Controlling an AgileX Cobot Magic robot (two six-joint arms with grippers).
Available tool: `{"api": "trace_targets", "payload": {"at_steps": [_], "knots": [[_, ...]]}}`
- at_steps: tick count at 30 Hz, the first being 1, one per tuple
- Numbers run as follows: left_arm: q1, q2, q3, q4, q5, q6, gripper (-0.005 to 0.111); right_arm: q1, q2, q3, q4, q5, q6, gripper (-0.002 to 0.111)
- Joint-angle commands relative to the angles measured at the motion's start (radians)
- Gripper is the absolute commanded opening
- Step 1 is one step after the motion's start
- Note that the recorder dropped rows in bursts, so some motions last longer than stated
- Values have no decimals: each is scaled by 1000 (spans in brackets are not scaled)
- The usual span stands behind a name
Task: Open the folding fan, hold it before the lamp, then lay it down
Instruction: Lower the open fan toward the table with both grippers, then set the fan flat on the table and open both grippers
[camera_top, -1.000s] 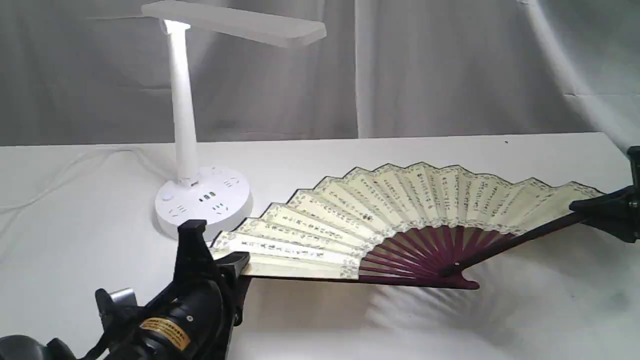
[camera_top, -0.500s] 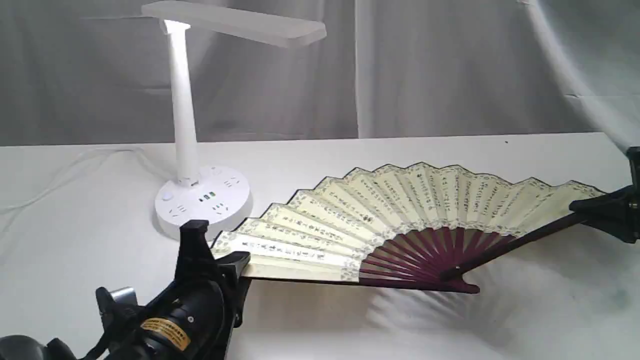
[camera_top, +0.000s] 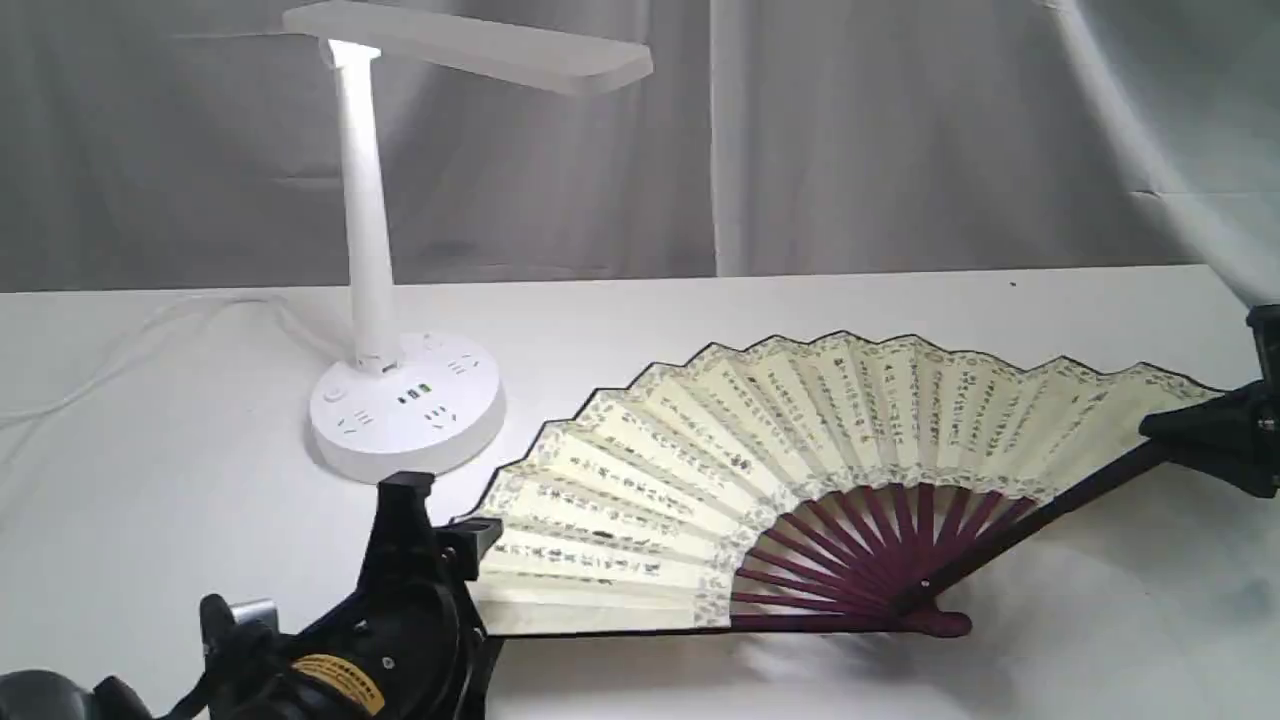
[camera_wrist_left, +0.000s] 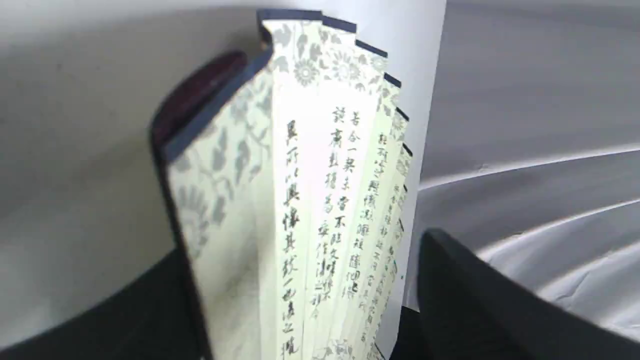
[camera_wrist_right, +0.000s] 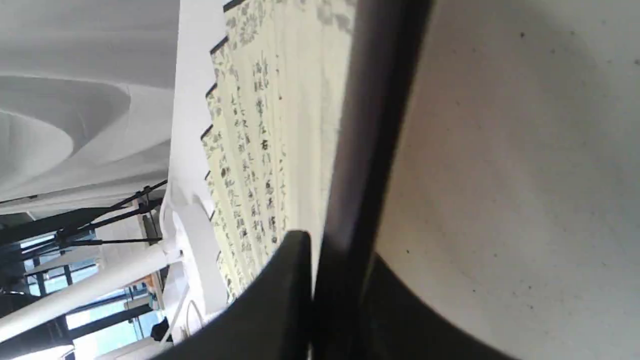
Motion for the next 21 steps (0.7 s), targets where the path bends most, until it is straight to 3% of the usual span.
{"api": "trace_targets", "payload": {"at_steps": [1, 5, 10, 21], "knots": [[6, -4, -4, -18, -18, 11, 58, -7, -2, -2, -63, -26, -48, 2], [8, -4, -4, -16, -72, 81, 58, -7, -2, -2, -63, -28, -50, 17], [45, -6, -4, 0, -33, 152, 58, -7, -2, -2, -60, -32, -50, 38], [261, -6, -4, 421, -3, 184, 58, -9, -3, -2, -18, -28, -50, 45]]}}
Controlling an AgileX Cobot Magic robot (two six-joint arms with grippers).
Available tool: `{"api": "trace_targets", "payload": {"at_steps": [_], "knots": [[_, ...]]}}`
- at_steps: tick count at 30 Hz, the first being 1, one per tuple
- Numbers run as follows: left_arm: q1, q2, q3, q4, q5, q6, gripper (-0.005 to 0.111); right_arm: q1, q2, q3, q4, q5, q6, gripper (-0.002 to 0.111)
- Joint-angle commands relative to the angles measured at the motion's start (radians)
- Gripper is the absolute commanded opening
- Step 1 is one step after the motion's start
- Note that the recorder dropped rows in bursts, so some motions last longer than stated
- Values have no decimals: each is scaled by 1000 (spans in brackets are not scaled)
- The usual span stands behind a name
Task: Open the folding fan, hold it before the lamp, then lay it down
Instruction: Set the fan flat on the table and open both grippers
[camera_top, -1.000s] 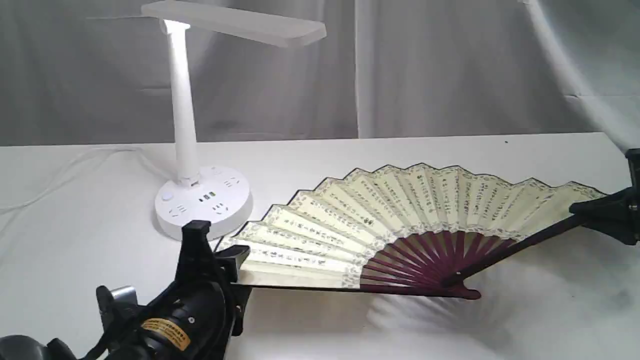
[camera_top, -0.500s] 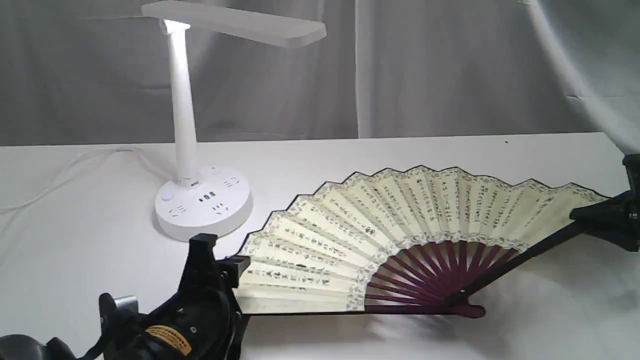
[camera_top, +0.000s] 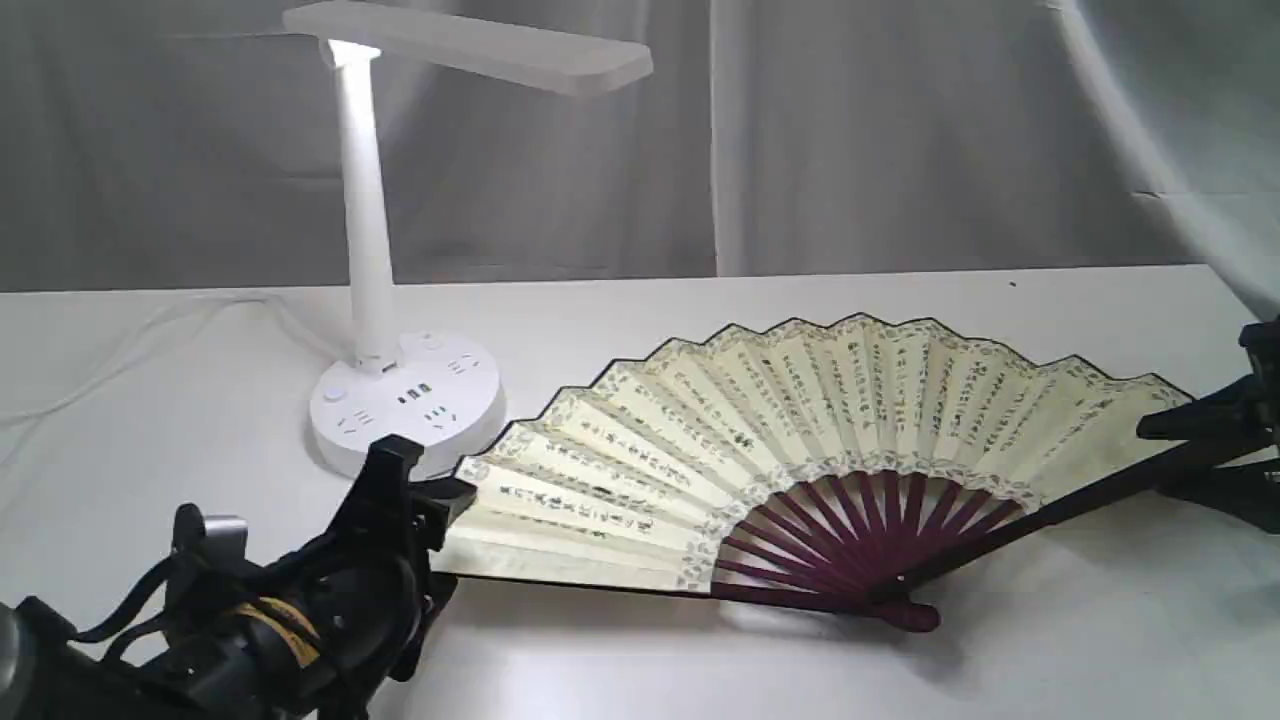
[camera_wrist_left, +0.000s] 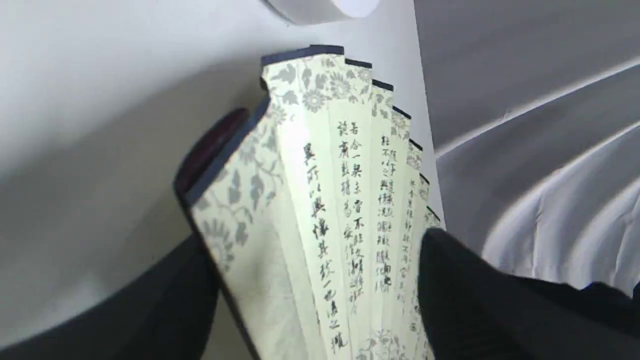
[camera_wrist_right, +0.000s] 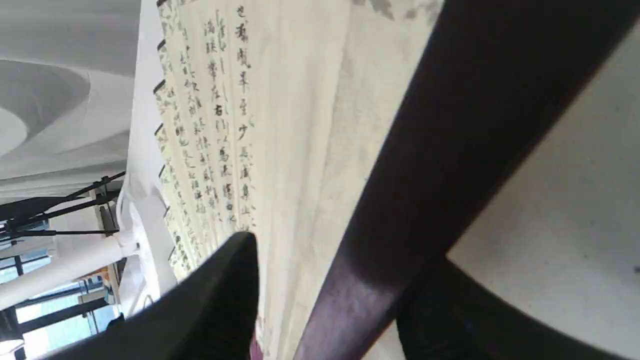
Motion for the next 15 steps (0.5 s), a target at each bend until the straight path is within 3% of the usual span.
{"api": "trace_targets", "payload": {"at_steps": [1, 7, 15], "knots": [[57, -6, -4, 119, 3, 12, 58, -9, -4, -2, 25, -2, -10, 46], [126, -12, -4, 286, 12, -21, 58, -9, -4, -2, -15, -8, 45, 47], [130, -31, -4, 337, 58, -41, 58, -9, -45, -2, -164, -37, 129, 47]]}}
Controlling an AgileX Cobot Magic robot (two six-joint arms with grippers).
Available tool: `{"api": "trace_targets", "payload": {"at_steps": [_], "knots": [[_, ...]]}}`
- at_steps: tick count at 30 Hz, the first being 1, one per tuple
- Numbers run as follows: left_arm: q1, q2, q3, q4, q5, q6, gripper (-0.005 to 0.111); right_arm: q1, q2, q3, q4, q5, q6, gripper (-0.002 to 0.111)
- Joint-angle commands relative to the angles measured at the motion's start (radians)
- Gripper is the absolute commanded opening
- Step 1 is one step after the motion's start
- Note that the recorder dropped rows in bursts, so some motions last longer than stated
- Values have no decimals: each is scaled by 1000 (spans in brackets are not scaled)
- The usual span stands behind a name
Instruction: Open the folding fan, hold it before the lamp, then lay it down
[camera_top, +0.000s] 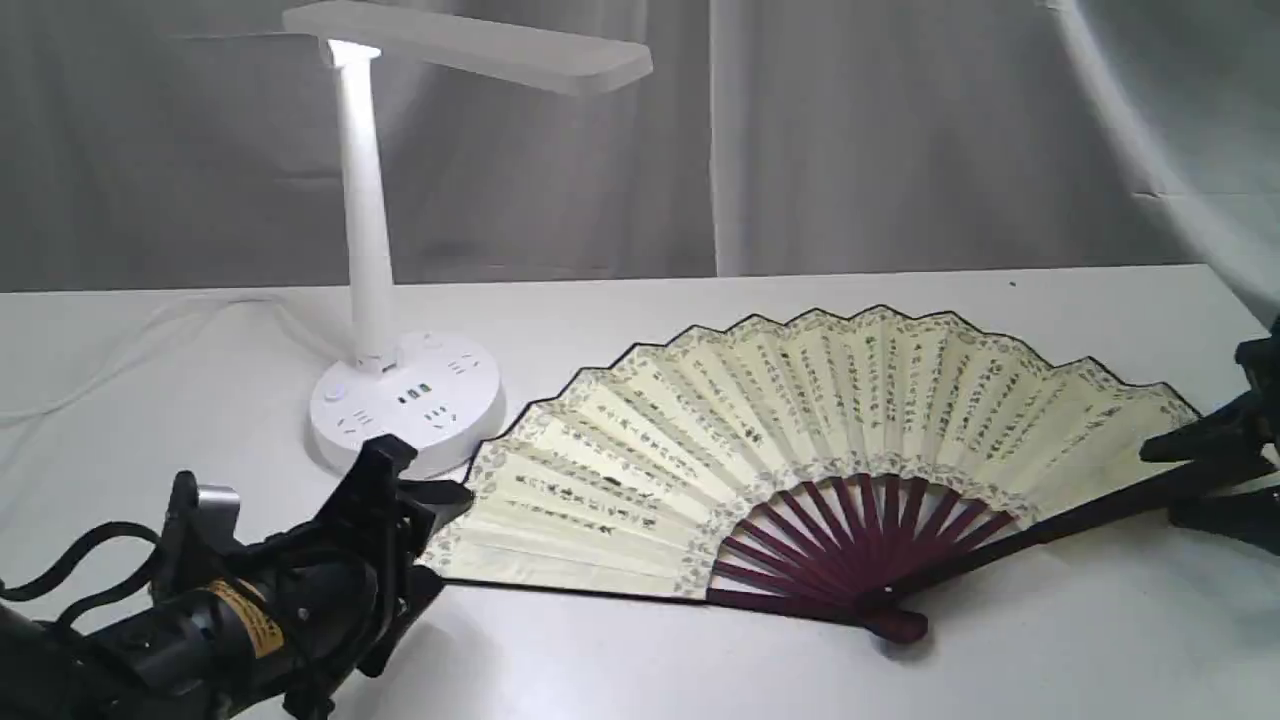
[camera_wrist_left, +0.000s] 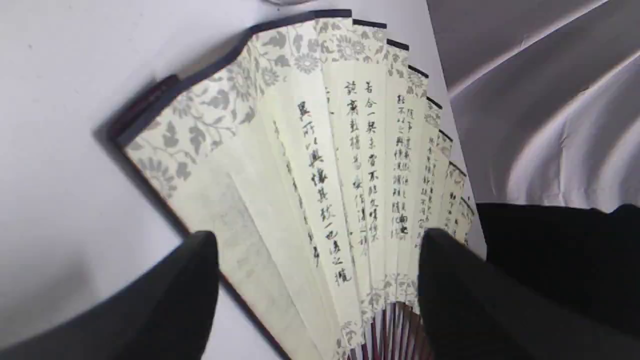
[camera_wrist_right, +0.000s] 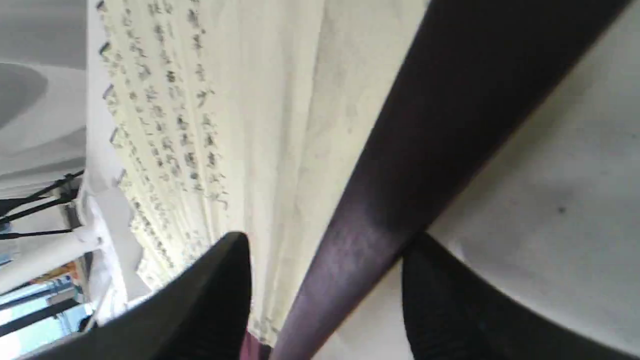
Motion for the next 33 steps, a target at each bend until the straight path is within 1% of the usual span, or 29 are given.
{"api": "trace_targets", "payload": {"at_steps": [1, 4, 10, 13, 16, 19, 21, 23, 27, 30, 33], "knots": [[3, -17, -4, 31, 16, -2, 58, -9, -55, -2, -103, -43, 56, 47], [3, -17, -4, 51, 15, 0, 58, -9, -104, -2, -165, -78, 86, 47], [3, -17, -4, 118, 15, 1, 58, -7, -167, -2, -166, -66, 102, 47], [3, -17, -4, 140, 15, 1, 52, 5, -198, -2, -170, -55, 112, 46], [3, -19, -4, 155, 15, 1, 43, 43, -227, -2, -191, -62, 112, 43], [3, -51, -6, 185, 51, 2, 41, 81, -255, -2, -196, -63, 108, 41], [3, -88, -10, 193, 109, 2, 41, 107, -277, -2, -208, -63, 108, 40], [3, -134, -14, 193, 203, 2, 41, 136, -299, -2, -242, -66, 110, 40], [3, -243, -54, 235, 501, 5, 40, 193, -331, -2, -340, -79, 172, 40], [3, -314, -77, 356, 643, 5, 35, 228, -349, -2, -408, -92, 215, 40], [3, -384, -87, 447, 745, 5, 25, 263, -362, -2, -458, -103, 240, 39]]}}
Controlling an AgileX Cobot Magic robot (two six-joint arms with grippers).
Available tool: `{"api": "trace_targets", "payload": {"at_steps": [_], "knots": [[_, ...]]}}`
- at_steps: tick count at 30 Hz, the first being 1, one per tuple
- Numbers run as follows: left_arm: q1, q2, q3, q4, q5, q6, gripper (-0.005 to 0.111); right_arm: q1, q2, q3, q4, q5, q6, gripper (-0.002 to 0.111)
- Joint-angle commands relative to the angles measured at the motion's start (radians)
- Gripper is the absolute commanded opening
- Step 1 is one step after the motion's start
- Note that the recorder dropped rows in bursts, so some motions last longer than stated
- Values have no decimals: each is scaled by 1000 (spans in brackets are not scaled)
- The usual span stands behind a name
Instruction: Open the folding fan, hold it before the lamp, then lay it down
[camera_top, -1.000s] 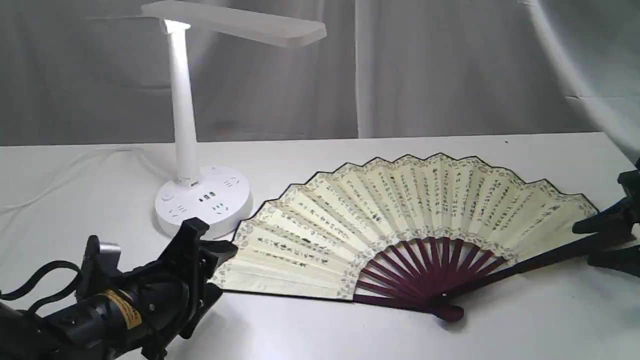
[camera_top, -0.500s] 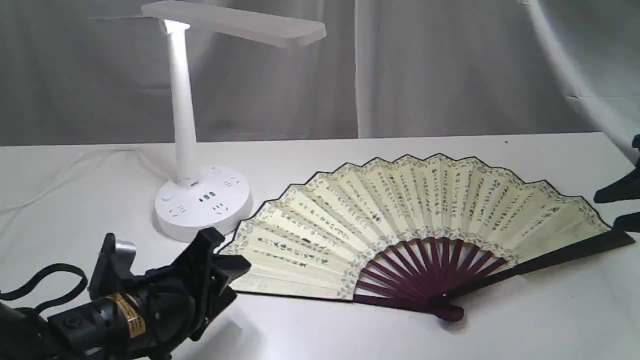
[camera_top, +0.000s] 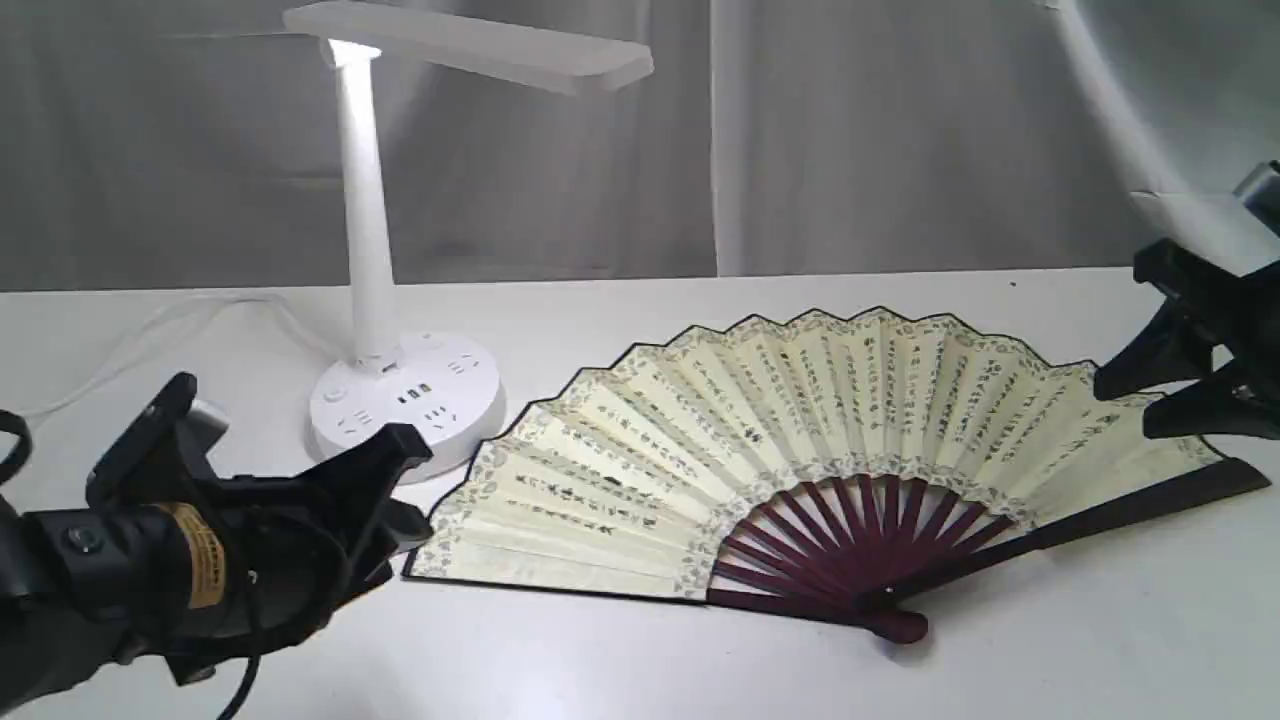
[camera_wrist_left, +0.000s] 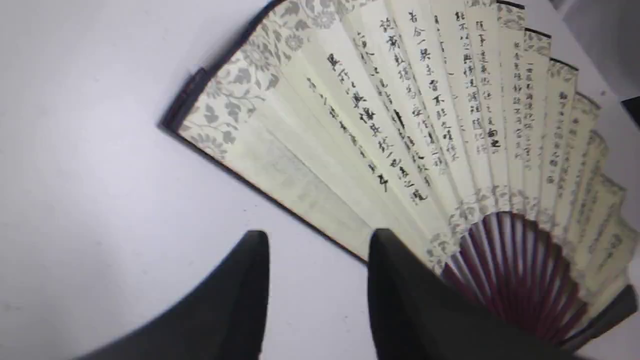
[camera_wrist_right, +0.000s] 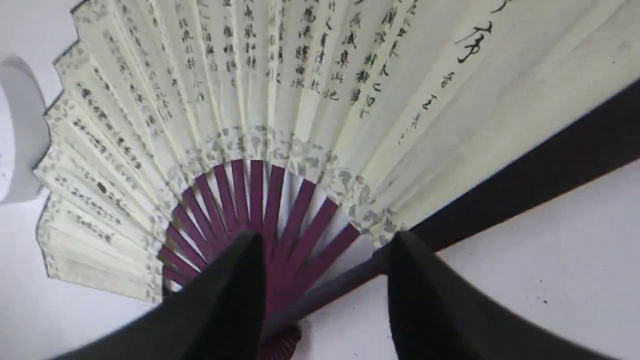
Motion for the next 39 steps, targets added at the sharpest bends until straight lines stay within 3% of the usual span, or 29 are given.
{"api": "trace_targets", "payload": {"at_steps": [1, 7, 12, 17, 22, 25, 27, 33, 37, 39], "knots": [[3, -78, -12, 88, 130, 5, 22, 37, -23, -2, -73, -17, 34, 38], [3, -204, -13, 275, 357, 38, 1, 103, -48, -2, -191, -29, 93, 34], [3, -254, -35, 264, 524, 234, 1, 164, -79, -2, -318, -41, 161, 33], [3, -263, -144, 204, 832, 545, 1, 214, -102, -2, -406, -40, 210, 33], [16, -263, -215, 202, 957, 730, 1, 222, -106, -2, -418, -1, 210, 33], [104, -263, -217, 123, 917, 769, 1, 222, -108, -2, -469, 19, 242, 32], [200, -263, -217, 19, 875, 793, 1, 222, -113, -2, -493, 22, 269, 31], [446, -263, -217, -432, 762, 1129, 0, 222, -152, -2, -528, 11, 271, 26], [535, -263, -217, -665, 745, 1327, 0, 222, -170, 30, -553, -1, 271, 23], [539, -263, -217, -653, 751, 1369, 0, 222, -185, 77, -574, -44, 258, 21]]}}
